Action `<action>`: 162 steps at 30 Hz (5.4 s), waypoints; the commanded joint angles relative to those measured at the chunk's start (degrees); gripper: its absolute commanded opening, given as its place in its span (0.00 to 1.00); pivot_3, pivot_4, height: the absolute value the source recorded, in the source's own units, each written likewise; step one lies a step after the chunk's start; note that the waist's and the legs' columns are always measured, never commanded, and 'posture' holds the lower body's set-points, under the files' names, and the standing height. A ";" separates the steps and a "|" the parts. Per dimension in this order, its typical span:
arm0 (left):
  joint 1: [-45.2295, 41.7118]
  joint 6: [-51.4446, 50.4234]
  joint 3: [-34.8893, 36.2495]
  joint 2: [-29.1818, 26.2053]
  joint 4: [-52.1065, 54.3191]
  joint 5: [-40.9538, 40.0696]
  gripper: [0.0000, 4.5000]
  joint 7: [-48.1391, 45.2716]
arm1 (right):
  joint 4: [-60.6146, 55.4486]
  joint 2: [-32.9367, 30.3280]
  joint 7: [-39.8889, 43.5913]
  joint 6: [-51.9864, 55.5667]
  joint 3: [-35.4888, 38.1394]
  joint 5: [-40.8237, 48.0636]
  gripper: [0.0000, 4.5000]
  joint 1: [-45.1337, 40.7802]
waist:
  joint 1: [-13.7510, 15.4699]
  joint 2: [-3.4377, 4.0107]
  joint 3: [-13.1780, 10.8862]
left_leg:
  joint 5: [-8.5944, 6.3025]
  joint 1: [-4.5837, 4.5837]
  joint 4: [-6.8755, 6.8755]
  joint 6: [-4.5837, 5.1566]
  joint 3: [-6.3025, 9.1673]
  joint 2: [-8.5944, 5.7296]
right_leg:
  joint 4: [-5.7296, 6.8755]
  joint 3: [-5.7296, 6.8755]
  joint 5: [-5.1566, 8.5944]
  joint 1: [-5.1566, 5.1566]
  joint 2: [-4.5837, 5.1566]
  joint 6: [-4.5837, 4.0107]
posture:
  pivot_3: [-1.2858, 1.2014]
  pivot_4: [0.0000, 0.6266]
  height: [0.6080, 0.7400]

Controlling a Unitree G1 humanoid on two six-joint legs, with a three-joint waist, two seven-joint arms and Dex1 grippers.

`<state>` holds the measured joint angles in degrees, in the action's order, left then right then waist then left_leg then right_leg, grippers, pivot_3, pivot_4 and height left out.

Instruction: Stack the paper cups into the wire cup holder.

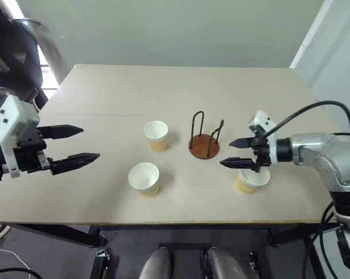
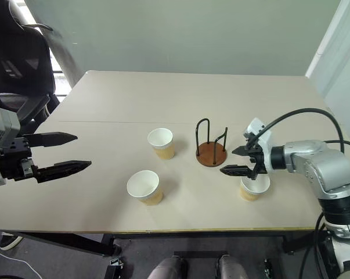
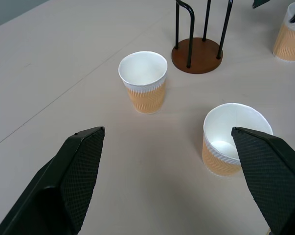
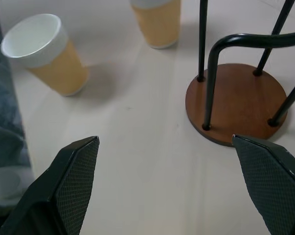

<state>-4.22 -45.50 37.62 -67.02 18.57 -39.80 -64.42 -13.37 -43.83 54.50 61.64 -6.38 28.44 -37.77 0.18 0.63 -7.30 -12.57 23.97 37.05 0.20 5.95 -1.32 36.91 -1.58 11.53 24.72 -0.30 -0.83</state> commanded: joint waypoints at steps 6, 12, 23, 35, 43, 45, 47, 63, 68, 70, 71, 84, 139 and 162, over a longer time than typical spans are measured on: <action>0.28 -2.50 4.89 -1.06 4.10 -1.37 0.99 0.68 | 5.28 5.81 -7.04 -0.53 -1.85 -3.15 1.00 -4.60 | 0.05 -0.04 0.02 | -0.12 0.06 -0.02 0.00 0.01 0.06 | 0.00 0.01 -0.17 0.11 -0.07 0.28 | 0.52 0.24 1.00; 2.35 -5.43 8.10 -0.75 6.71 -3.53 0.99 -0.13 | 8.65 9.65 -9.35 -1.72 -2.74 -4.87 1.00 -6.35 | 0.15 -0.04 0.02 | -0.31 0.06 -0.01 -0.22 0.02 0.39 | -0.01 0.00 -0.28 0.15 -0.40 0.21 | 0.52 0.24 1.00; 4.03 -6.61 10.24 -0.33 8.23 -3.77 1.00 1.29 | 10.77 15.25 -11.63 -4.05 -3.17 -6.28 0.96 -8.32 | 0.16 -0.04 0.02 | -0.50 0.00 -0.01 -0.61 0.00 1.03 | 0.01 0.05 -0.35 0.25 -0.94 -0.30 | 0.52 0.24 1.00; 4.67 -5.77 10.34 -0.30 7.81 -3.37 1.00 1.52 | 10.50 14.69 -11.35 -5.29 -3.53 -7.33 0.06 -7.88 | 0.18 -0.04 0.03 | -0.51 -0.01 0.00 -0.69 0.00 1.10 | 0.02 0.05 -0.34 0.27 -1.01 -0.49 | 0.52 0.24 1.00; 4.35 -5.08 9.76 -1.13 6.60 -2.90 1.00 0.59 | 6.99 8.94 -1.07 -10.90 -5.03 -5.62 0.01 -4.99 | 0.38 -0.20 0.13 | -0.55 0.00 0.01 -0.75 0.01 1.14 | 0.02 0.05 -0.32 0.26 -1.06 -0.56 | 0.52 0.24 1.00; 4.01 -4.84 9.31 -1.47 6.19 -2.95 1.00 0.28 | 4.53 7.68 2.74 -12.82 -5.15 -4.17 0.01 -3.88 | 0.35 -0.20 0.13 | -0.57 0.00 0.01 -0.79 0.00 1.14 | 0.01 0.04 -0.32 0.26 -1.07 -0.57 | 0.52 0.24 1.00; 3.65 -4.62 8.73 -1.76 5.88 -3.09 1.00 0.11 | 1.32 6.92 5.80 -12.99 -5.02 -1.97 0.01 -2.85 | 0.32 -0.21 0.13 | -0.59 0.00 0.01 -0.81 0.00 1.18 | 0.00 0.04 -0.31 0.26 -1.11 -0.57 | 0.52 0.24 1.00; 0.64 -3.27 4.38 -2.81 4.53 -3.42 1.00 -0.45 | -8.09 2.94 9.44 -17.40 -9.42 -3.35 0.01 3.14 | 0.13 -0.24 0.15 | -0.53 -0.03 0.05 -0.82 -0.01 1.29 | 0.02 0.01 -0.29 0.25 -1.25 -0.74 | 0.52 0.24 1.00; -0.20 -3.29 3.70 -2.96 4.36 -3.45 1.00 -0.61 | -8.53 3.10 9.02 -17.73 -9.79 -3.55 0.01 3.31 | 0.13 -0.24 0.15 | -0.52 -0.03 0.05 -0.81 -0.01 1.29 | 0.02 0.01 -0.28 0.25 -1.25 -0.78 | 0.52 0.24 1.00; -0.28 -3.30 3.62 -3.02 4.27 -3.35 1.00 -0.69 | -8.56 3.21 9.05 -17.88 -9.81 -3.53 0.01 3.36 | 0.14 -0.24 0.15 | -0.52 -0.03 0.06 -0.81 -0.01 1.29 | 0.02 0.02 -0.28 0.25 -1.25 -0.78 | 0.52 0.24 1.00; -0.30 -3.36 3.60 -3.05 4.28 -3.35 1.00 -0.71 | -8.54 3.25 9.09 -18.02 -9.85 -3.56 0.01 3.42 | 0.13 -0.24 0.15 | -0.52 -0.02 0.05 -0.81 -0.01 1.29 | 0.01 0.01 -0.28 0.25 -1.25 -0.78 | 0.52 0.24 1.00; -0.80 -3.34 3.16 -3.30 4.19 -3.31 1.00 -0.67 | -6.61 1.57 11.26 -23.45 -13.54 -8.88 0.25 3.06 | 0.14 -0.25 0.15 | -0.51 -0.03 0.06 -0.80 -0.01 1.30 | 0.02 0.02 -0.28 0.25 -1.25 -0.79 | 0.52 0.24 1.00; -17.98 0.17 -19.94 -4.63 8.57 -8.21 1.00 -8.82 | -10.19 -24.53 26.33 -34.21 -2.28 -12.22 1.00 12.44 | 0.05 -0.40 0.14 | -0.48 -0.14 0.11 -0.57 -0.20 1.37 | -0.09 -0.21 -0.08 -0.04 -1.41 -0.19 | 0.52 0.24 1.00; -14.65 -1.11 -15.90 -5.52 10.05 -9.32 1.00 -7.43 | -5.66 -19.81 26.51 -37.22 -7.10 -18.57 0.00 11.38 | 0.07 -0.40 0.14 | -0.49 -0.23 0.15 -0.58 -0.20 1.38 | -0.07 -0.21 -0.10 -0.12 -1.41 -0.24 | 0.52 0.24 1.00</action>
<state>-18.63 -46.78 19.31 -71.48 27.74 -48.49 -71.95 -18.66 -63.67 80.73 25.01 -13.41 10.45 -25.51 0.26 0.22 -7.17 -13.06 23.74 37.20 -0.38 5.75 0.06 36.84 -1.79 11.43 24.60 -1.71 -1.08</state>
